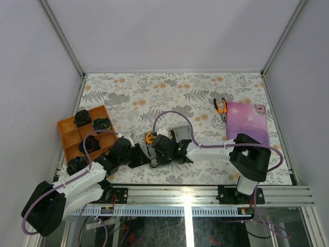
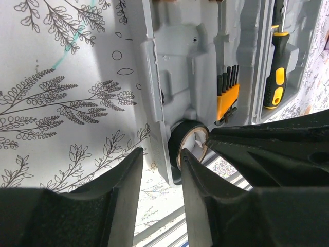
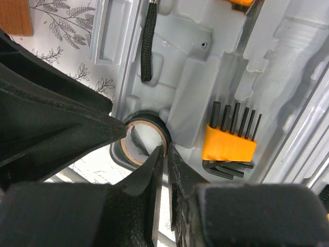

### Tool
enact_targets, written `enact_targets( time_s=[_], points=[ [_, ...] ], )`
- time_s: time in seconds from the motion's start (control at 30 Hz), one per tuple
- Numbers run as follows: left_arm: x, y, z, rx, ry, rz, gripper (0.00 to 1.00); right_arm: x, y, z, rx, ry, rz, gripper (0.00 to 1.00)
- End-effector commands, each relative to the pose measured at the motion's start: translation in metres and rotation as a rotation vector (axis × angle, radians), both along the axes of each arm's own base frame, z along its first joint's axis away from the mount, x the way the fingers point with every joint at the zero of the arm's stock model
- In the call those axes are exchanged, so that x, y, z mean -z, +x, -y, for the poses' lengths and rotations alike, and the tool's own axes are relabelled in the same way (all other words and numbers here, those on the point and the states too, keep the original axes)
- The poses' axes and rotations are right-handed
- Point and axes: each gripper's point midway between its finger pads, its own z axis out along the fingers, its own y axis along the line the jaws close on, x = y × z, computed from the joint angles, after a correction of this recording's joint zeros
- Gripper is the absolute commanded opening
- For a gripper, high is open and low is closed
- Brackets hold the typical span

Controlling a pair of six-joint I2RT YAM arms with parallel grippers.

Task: Sort the tools into containers
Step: Place the engineering item in the storage box.

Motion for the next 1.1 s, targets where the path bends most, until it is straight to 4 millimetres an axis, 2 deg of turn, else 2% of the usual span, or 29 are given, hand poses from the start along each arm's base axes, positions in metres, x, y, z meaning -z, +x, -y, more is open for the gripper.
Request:
enact_targets(
  time_s=[0.0, 1.07],
  points=[
    [-0.004, 0.008, 0.005, 0.013, -0.017, 0.058, 0.33, -0.016, 0.003, -0.009, 0.005, 0.078, -0.002, 0.13],
    [0.009, 0.004, 0.005, 0.02, 0.008, 0.034, 0.12, 0.003, -0.005, -0.01, -0.033, 0.041, -0.084, 0.05]
  ],
)
